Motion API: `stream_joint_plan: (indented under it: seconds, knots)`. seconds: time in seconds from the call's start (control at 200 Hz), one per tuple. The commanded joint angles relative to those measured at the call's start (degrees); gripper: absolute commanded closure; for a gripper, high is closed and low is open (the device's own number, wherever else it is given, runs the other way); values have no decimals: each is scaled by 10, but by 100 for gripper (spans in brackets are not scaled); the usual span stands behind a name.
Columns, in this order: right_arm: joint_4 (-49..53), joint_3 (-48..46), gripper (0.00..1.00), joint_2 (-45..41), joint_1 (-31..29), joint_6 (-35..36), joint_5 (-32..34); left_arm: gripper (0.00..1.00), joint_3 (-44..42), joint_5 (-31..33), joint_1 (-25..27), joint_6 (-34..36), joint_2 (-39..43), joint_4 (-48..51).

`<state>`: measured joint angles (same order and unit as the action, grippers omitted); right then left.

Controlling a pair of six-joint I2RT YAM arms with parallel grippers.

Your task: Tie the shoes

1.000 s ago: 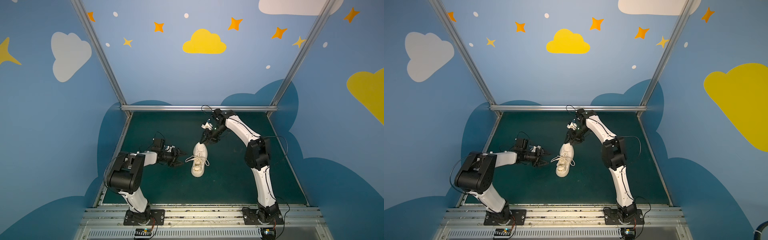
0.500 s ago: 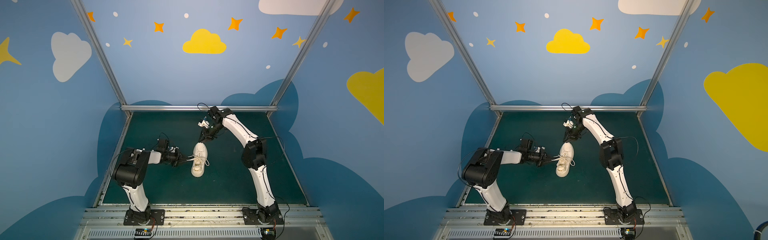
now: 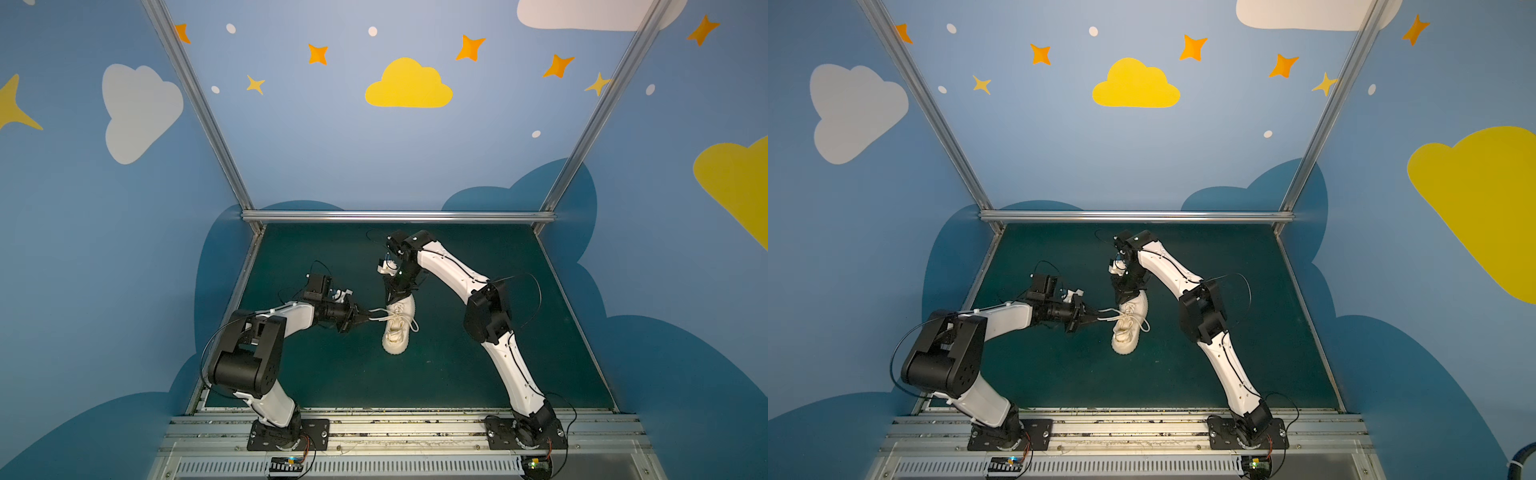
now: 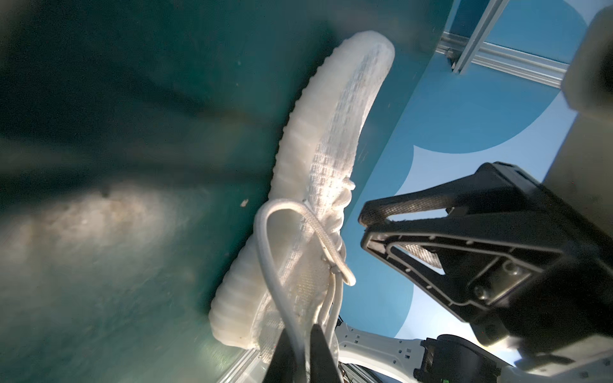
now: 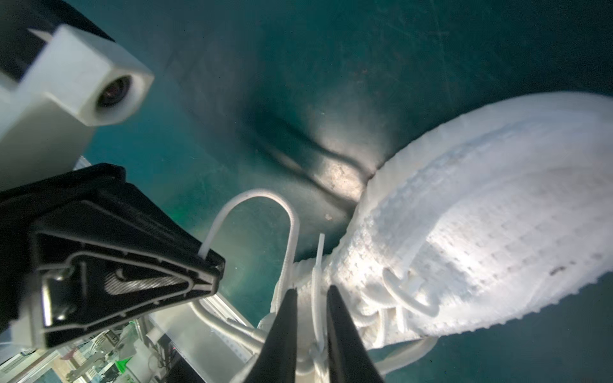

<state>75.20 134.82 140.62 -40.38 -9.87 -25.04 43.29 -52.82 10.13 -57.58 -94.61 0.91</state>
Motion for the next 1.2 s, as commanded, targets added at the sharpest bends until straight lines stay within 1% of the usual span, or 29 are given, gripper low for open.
stream_joint_plan:
  seconds: [0.0, 0.26, 0.431, 0.736, 0.951, 1.056, 1.191]
  knots:
    - [33, 19, 81, 9, -8, 18, 36, 87, -9, -19, -3, 19, -5, 23]
    - [49, 23, 76, 13, -20, 40, 59, 87, -19, -31, -3, 21, -12, 26]
    - [60, 24, 76, 17, -28, 51, 71, 87, -25, -33, -3, 19, -13, 23]
    - [57, 26, 72, 19, -41, 59, 80, 88, -25, -33, -3, 19, -11, 22]
    - [71, 31, 69, 27, -56, 57, 149, 88, -25, -33, -3, 27, -5, 30]
    - [82, 42, 71, 31, -66, 55, 190, 88, -24, -31, -4, 31, 1, 34]
    - [91, 62, 79, 34, -72, 56, 216, 88, -20, -27, -8, 38, 11, 43]
